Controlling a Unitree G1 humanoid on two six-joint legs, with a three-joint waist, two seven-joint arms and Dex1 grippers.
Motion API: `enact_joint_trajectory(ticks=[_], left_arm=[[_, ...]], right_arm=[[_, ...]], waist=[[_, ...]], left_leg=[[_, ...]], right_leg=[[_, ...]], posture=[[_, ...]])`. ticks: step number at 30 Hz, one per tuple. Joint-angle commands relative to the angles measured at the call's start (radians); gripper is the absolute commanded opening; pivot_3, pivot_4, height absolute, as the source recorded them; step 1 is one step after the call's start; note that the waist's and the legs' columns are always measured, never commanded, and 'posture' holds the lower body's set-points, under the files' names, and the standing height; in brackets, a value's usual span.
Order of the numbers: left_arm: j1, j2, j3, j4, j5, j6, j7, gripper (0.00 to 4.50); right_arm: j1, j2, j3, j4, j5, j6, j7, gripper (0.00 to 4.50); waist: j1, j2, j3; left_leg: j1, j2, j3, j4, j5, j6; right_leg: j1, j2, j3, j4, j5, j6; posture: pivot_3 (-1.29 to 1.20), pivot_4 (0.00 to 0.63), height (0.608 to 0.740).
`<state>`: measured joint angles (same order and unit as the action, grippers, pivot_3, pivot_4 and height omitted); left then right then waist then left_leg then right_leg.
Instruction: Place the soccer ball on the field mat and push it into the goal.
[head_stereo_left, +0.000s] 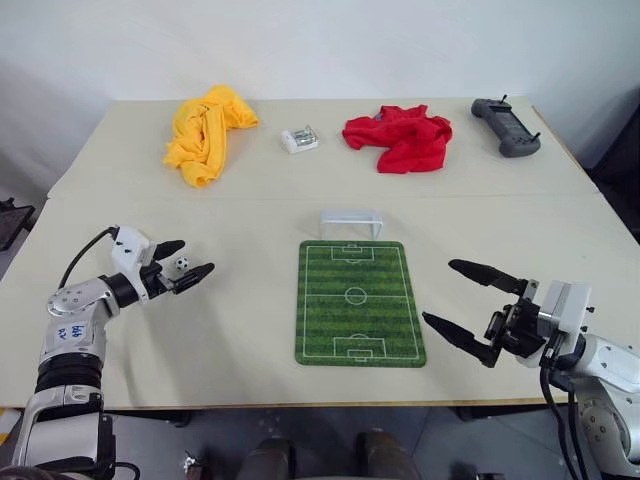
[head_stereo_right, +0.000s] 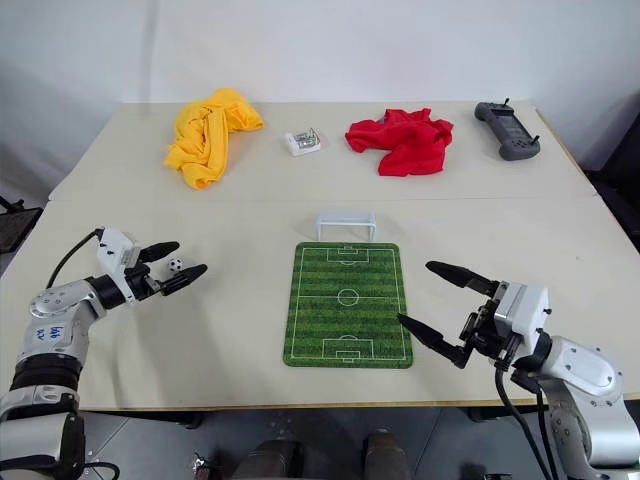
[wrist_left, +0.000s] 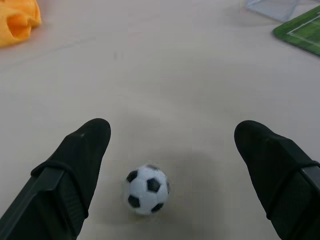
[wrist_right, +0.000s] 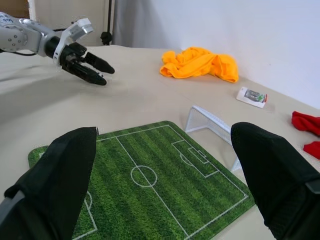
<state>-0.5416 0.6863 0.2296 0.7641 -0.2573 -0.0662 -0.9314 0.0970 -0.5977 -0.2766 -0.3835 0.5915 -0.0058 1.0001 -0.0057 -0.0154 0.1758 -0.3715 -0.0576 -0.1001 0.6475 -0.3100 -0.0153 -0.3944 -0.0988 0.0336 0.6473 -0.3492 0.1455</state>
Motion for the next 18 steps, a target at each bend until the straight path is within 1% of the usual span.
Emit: enact_joint_trajectory(ticks=[1,2,3,7,10,11,12,15,18], left_arm=[[-0.026,0.024,0.0,0.028,0.015,-0.014,-0.006,4.11],[-0.03,0.027,-0.005,0.035,0.021,-0.018,-0.007,3.92],[-0.04,0.03,-0.004,0.052,0.025,-0.015,0.0,3.65],[-0.044,0.045,-0.021,0.092,0.051,-0.031,-0.015,2.44],[-0.048,0.038,-0.008,0.085,0.027,-0.054,-0.048,1.5],[-0.052,0.029,0.0,0.064,0.003,-0.052,-0.074,1.29],[-0.058,0.02,0.003,0.034,-0.019,-0.043,-0.102,0.94],[-0.058,-0.003,-0.04,-0.125,-0.069,0.039,-0.213,0.88],[-0.043,-0.021,-0.148,-0.353,-0.073,0.101,-0.312,0.88]], right_arm=[[0.027,0.018,0.002,-0.049,-0.005,-0.016,-0.026,4.5],[0.033,0.022,0.002,-0.053,-0.008,-0.018,-0.032,4.5],[0.037,0.026,0.002,-0.057,-0.011,-0.018,-0.04,4.5],[0.048,0.037,0.0,-0.071,-0.023,-0.024,-0.066,4.5],[0.053,0.034,-0.011,-0.069,-0.026,-0.028,-0.074,4.5],[0.058,0.03,-0.018,-0.066,-0.025,-0.032,-0.071,4.5],[0.064,0.025,-0.026,-0.063,-0.021,-0.035,-0.066,4.5],[0.093,-0.004,-0.052,-0.058,-0.002,-0.028,-0.03,4.5],[0.144,-0.06,-0.084,-0.042,0.025,-0.022,0.057,4.5]], waist=[[0.004,0.0,0.0],[0.005,0.0,0.0],[0.005,0.0,0.0],[0.005,0.0,0.0],[0.004,0.0,0.0],[0.004,0.0,0.0],[0.005,0.0,0.0],[0.01,0.0,0.0],[0.016,0.0,0.0]], left_leg=[[0.0,0.0,0.0,0.0,0.0,0.0],[0.0,0.0,0.0,0.001,0.0,0.0],[0.0,-0.001,0.0,0.001,0.0,0.0],[0.0,-0.001,0.0,0.001,0.0,0.0],[0.0,-0.001,0.0,0.001,0.0,0.0],[0.0,-0.001,0.0,0.001,0.0,0.0],[0.0,-0.001,0.0,0.001,0.0,0.0],[-0.001,-0.001,0.0,0.001,0.0,0.0],[-0.001,-0.001,-0.001,0.002,0.0,0.0]], right_leg=[[0.0,0.0,0.0,0.0,0.0,0.0],[0.0,-0.001,0.0,0.0,0.0,0.0],[0.0,-0.001,0.0,0.0,0.0,0.0],[0.001,-0.001,0.0,0.0,0.0,0.0],[0.001,-0.001,0.0,0.0,0.0,0.0],[0.001,0.0,0.0,0.0,0.0,0.0],[0.001,0.0,0.0,0.0,0.0,0.0],[0.001,-0.001,0.0,0.0,0.0,0.0],[0.001,-0.001,0.0,-0.002,0.0,0.0]], posture=[[0.0,0.15,0.74],[0.0,0.15,0.74],[0.0,0.15,0.74],[0.0,0.15,0.74],[0.0,0.15,0.74],[0.0,0.15,0.74],[0.0,0.15,0.74],[0.0,0.15,0.74],[0.0,0.15,0.74]])
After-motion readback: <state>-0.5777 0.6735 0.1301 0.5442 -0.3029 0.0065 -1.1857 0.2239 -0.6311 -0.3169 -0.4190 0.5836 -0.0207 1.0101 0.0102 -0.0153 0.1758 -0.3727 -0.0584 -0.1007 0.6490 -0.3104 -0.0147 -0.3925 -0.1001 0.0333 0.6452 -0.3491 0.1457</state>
